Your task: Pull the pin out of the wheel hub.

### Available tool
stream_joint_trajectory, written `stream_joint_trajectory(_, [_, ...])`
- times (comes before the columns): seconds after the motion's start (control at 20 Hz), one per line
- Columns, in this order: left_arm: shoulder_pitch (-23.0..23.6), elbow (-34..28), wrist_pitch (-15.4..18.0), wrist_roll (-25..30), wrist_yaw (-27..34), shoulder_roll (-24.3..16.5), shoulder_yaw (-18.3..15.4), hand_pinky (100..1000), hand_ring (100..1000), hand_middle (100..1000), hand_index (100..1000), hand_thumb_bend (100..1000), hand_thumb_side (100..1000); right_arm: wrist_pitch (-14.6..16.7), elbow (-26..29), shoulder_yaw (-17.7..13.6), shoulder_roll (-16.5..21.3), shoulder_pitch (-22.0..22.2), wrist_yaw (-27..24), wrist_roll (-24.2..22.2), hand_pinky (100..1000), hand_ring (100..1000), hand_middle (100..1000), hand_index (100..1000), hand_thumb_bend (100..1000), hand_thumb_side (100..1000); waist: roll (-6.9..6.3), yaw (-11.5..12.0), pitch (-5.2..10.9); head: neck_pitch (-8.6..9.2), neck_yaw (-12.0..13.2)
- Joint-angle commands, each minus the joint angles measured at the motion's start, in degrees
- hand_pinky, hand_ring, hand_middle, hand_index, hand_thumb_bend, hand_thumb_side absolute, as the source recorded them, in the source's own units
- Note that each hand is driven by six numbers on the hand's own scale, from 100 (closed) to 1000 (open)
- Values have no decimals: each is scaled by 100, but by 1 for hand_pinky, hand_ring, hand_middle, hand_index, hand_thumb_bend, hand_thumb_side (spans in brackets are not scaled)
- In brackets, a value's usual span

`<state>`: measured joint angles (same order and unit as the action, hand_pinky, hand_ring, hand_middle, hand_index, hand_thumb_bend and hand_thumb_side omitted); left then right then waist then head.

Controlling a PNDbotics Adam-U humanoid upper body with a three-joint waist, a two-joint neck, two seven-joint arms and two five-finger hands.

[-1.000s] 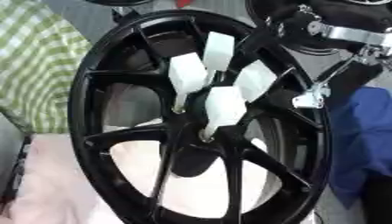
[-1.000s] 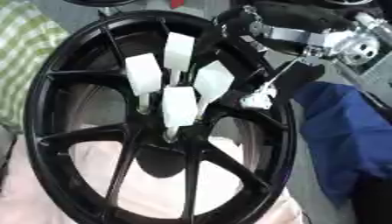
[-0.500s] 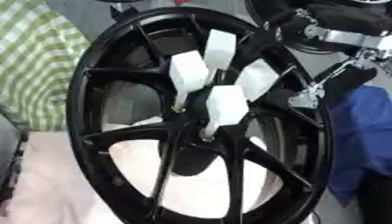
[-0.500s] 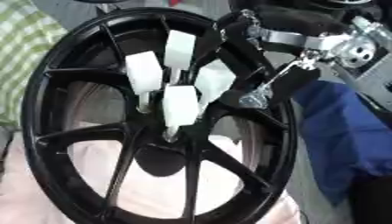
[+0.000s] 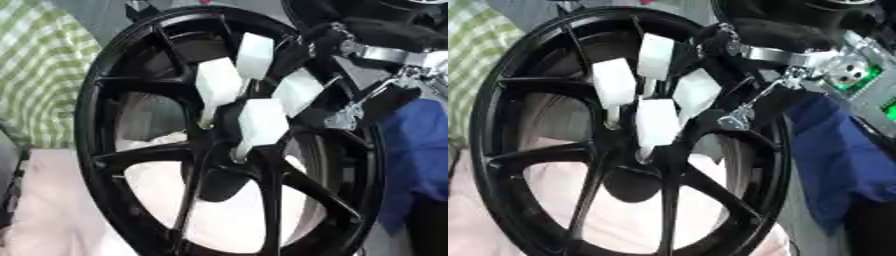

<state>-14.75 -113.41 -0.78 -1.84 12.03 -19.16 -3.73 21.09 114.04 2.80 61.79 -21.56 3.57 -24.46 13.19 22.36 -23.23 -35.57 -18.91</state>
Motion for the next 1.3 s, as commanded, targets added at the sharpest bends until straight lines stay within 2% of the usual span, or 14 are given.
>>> stream_joint_trajectory(0.05, [-57,-118,3,20,-13,-44,-1,897,644,568,803,172,637,-20,56,-111,117,-8,68,25,810,785,735,822,304,160,-47,4,79,98,-37])
stream_joint_trajectory(0.25, [-55,-118,-5,26,-17,-37,1,897,644,568,803,170,640,-19,56,-151,95,36,94,25,810,784,732,820,290,101,-33,1,56,124,-26])
stream_joint_trajectory(0.65, [-48,-118,-20,31,-17,-23,5,898,645,568,803,169,642,49,56,-181,120,41,-53,-115,810,782,710,807,247,100,-39,-21,57,107,-10])
stream_joint_trajectory(1.0, [-50,-118,-11,41,-13,-26,5,898,641,568,803,169,642,100,56,-221,129,51,-82,-215,812,788,732,820,276,100,-35,-33,59,124,-10])
stream_joint_trajectory(1.05, [-55,-118,-11,40,-11,-21,3,898,637,568,803,167,644,92,56,-235,123,68,-57,-220,812,790,740,826,309,100,-30,-37,50,145,-13])
stream_joint_trajectory(1.3, [-60,-118,-17,43,-16,-8,7,898,636,568,803,167,646,98,56,-266,107,118,97,-168,812,791,741,827,315,100,-25,-48,19,198,-13])
